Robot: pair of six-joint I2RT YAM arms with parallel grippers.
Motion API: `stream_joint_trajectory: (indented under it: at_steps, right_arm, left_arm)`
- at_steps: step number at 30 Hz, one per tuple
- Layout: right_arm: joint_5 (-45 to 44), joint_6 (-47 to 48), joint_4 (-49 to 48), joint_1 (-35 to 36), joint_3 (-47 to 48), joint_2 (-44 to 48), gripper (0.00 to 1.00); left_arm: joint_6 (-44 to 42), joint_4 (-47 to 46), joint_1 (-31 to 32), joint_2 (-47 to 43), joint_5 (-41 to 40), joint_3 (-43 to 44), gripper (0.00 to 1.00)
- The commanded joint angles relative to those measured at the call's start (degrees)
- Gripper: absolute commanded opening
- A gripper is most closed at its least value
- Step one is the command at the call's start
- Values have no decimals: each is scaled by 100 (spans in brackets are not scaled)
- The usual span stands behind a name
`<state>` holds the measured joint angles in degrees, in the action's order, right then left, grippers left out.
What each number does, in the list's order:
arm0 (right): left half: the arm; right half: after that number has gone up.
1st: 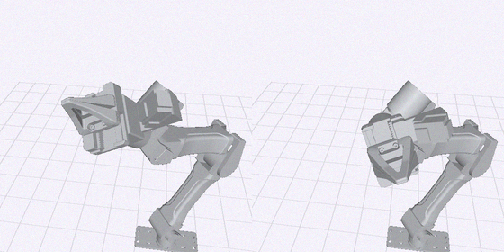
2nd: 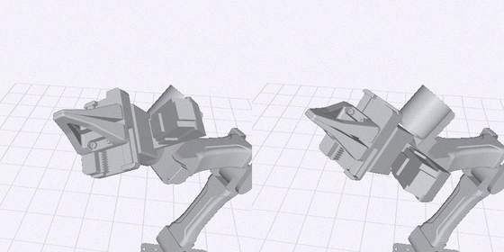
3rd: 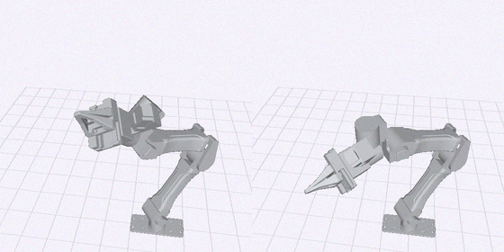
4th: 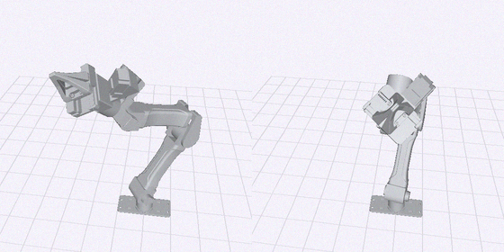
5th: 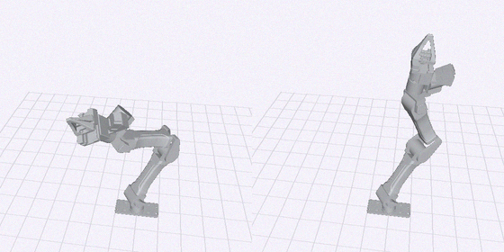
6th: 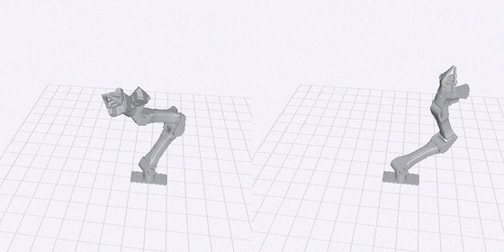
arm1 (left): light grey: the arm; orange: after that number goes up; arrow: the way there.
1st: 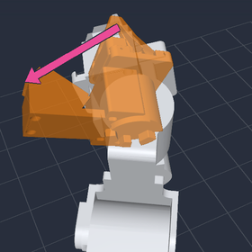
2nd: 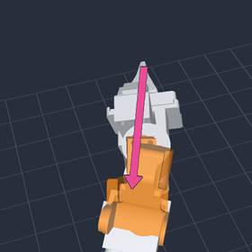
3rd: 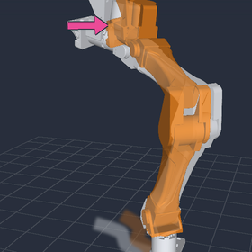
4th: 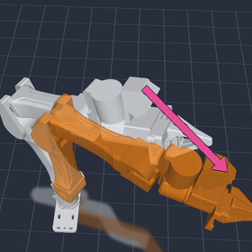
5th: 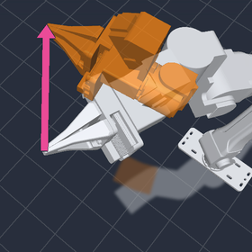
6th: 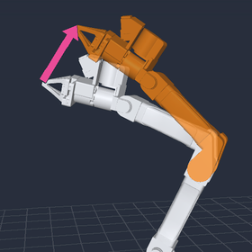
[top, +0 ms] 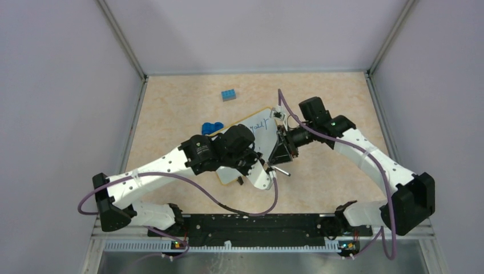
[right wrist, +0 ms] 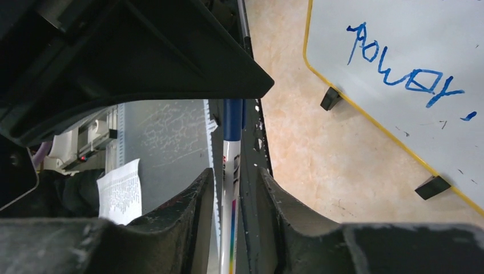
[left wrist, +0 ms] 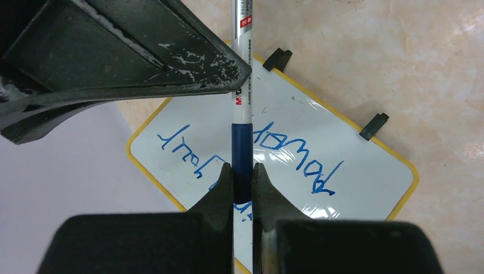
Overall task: Write a sentence on the whiteboard
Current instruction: Close the whiteboard marker at the center of the board, then place the whiteboard marker at the center of the board.
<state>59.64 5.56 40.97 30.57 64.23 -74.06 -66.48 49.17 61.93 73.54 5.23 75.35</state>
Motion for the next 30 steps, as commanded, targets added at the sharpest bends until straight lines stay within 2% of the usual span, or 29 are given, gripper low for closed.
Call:
stream_joint_trajectory:
  at_steps: [1,10,11,16,17,20,23,25,30]
  right_arm:
    - [66,130,28,99,164,-41,27]
    - [51,230,219,249,294,-198,27]
    - [41,261,246,262,308,-206,25]
    - [-5,287,280,274,360,-238,2]
    - [-5,287,291,274,381,-244,0]
    - [-107,299,308,259,491,-233,0]
    - [-197,251,184,99,514,-178,0]
    - [-145,138,79,-211,516,-155,0]
    - [-302,-76,-187,-1059,555,-132,0]
  left_arm:
    - [-270,-222,90,-139,-212,-104,0]
    - [-208,-264,92,-126,-247,-52,0]
    - [-208,-267,93,-122,-251,-47,0]
    - [-127,-267,98,-115,-300,-63,0]
    - [-46,-297,96,-116,-344,-75,5]
    - [357,-487,89,-148,-722,-140,30]
    - [660,-561,-50,-214,-705,-149,47]
    - [1058,-511,-283,-235,-405,-30,53]
    - [2146,-263,-1134,-167,552,476,62]
